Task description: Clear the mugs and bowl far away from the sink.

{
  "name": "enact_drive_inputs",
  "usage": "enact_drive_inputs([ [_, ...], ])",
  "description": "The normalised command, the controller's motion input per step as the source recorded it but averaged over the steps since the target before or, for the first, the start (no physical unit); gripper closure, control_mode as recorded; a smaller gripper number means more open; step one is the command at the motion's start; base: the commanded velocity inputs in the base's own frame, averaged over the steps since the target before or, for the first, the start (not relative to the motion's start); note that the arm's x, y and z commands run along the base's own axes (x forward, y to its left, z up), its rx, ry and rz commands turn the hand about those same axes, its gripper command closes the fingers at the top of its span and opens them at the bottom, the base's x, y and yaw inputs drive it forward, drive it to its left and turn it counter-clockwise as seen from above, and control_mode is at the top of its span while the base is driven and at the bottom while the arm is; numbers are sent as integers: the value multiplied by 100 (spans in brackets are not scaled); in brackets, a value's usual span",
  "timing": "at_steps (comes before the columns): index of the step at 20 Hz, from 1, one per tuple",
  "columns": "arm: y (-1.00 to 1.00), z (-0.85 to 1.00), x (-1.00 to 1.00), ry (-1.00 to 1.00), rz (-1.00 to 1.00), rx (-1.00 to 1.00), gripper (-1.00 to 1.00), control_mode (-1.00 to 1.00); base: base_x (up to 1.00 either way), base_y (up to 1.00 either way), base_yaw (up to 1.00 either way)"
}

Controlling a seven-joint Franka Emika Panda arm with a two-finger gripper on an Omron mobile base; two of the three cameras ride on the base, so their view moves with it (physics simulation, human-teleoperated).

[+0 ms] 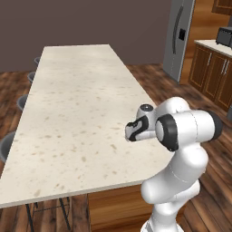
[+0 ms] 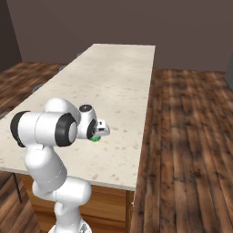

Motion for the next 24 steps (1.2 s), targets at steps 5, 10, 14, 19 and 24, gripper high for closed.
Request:
enact_drive_inputs([
  [5,-1,10,0,15,-8,0,-100,-100,0,0,0],
  [10,-3,46,-3,21,-17,1,-100,-100,0,0,0],
  [14,0,83,-1,23,-12,1,-100,-100,0,0,0],
  [19,2,80,-8,8,-6,0,-100,-100,0,0,0],
  [24,1,48,-78,-15,-2,0,-100,-100,0,0,0],
])
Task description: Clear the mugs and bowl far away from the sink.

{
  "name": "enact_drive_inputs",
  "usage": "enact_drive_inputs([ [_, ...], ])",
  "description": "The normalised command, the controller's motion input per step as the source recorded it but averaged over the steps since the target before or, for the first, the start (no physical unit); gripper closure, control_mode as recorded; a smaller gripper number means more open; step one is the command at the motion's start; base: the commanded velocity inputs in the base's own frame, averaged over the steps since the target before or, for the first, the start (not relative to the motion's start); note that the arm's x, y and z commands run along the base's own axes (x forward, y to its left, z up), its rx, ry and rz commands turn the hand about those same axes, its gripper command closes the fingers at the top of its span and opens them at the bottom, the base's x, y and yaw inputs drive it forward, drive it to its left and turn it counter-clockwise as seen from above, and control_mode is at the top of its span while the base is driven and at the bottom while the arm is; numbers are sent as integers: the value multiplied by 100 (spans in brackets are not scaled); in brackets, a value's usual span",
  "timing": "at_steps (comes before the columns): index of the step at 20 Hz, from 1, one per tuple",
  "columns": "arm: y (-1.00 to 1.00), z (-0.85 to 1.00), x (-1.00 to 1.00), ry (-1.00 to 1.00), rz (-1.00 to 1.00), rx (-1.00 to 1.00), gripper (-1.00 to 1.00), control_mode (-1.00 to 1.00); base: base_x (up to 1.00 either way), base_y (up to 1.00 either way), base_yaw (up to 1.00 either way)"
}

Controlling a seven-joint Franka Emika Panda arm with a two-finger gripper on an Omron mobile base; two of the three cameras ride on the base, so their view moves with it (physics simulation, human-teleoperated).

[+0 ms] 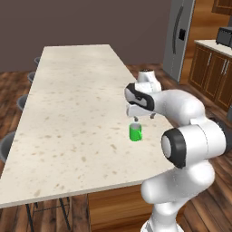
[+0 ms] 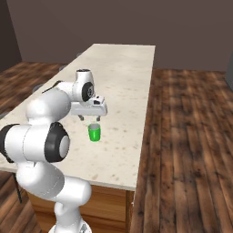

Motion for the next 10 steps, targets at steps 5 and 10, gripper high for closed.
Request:
enact_drive_inputs([
  [5,0,21,-95,-28,0,0,-100,-100,0,0,0],
  [10,0,59,-74,-13,0,0,-100,-100,0,0,0],
])
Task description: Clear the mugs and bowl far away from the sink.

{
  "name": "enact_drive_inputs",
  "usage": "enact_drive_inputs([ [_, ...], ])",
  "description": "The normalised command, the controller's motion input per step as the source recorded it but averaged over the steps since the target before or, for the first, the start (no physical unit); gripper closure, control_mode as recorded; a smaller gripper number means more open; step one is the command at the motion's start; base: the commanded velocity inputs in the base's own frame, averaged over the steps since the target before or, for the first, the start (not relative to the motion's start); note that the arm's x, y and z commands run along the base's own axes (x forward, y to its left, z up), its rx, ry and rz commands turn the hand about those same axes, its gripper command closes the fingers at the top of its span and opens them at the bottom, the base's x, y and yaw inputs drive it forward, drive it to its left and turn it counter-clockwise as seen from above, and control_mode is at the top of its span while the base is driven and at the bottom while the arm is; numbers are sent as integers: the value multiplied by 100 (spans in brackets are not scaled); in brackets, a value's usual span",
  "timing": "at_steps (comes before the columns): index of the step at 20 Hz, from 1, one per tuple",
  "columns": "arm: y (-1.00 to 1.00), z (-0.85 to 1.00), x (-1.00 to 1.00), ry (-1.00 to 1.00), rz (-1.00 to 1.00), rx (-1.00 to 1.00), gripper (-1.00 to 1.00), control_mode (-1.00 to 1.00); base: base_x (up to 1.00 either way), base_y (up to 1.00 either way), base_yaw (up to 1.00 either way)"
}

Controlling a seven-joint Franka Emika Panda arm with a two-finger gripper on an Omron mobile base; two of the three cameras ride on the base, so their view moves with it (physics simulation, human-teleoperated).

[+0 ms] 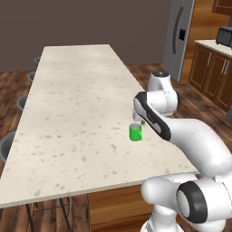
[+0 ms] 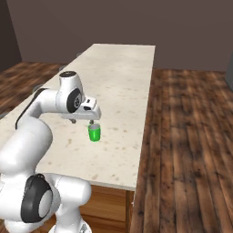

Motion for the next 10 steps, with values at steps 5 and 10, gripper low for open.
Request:
enact_drive_inputs([
  [5,1,77,-60,-5,-2,0,-100,-100,0,0,0],
  [10,0,62,-67,0,-2,0,-100,-100,0,0,0],
])
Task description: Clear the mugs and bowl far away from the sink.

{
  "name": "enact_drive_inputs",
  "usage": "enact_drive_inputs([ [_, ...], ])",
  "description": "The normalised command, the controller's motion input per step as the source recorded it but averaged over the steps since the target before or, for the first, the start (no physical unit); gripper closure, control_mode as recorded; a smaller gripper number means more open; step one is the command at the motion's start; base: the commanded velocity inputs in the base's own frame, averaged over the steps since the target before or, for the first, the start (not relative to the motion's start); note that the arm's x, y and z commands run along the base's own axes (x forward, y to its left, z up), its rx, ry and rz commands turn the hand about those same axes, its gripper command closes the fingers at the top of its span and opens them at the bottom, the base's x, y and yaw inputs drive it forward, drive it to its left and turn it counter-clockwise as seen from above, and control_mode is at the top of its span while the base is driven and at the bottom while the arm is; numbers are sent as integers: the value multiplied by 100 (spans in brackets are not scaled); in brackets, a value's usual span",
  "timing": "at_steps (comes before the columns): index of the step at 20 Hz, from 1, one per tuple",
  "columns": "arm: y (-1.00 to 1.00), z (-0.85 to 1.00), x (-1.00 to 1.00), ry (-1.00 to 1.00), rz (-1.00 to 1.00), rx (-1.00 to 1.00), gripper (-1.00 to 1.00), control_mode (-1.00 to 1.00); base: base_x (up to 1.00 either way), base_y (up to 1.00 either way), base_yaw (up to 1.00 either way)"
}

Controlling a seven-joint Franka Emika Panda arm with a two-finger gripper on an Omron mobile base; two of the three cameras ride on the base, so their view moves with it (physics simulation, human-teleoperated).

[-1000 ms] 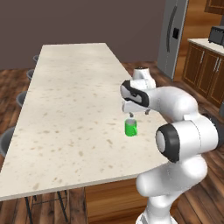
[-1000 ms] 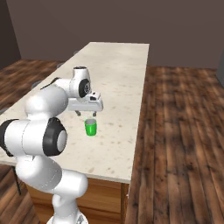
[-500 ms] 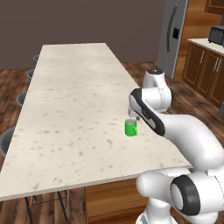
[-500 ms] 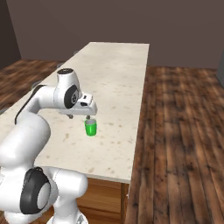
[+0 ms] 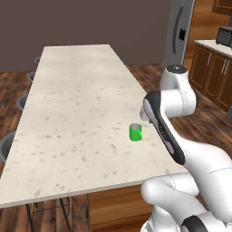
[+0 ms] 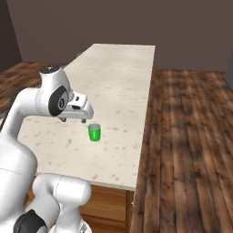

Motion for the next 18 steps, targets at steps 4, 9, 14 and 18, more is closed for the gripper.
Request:
enact_drive_inputs([
  [4,0,35,-67,-4,0,0,-100,-100,0,0,0],
  [9,0,39,-68,-11,0,0,-100,-100,0,0,0],
  [14,0,19,-82,-18,0,0,-100,-100,0,0,0],
  [18,0,4,-17,-3,-1,0,-100,100,0,-19,-5],
])
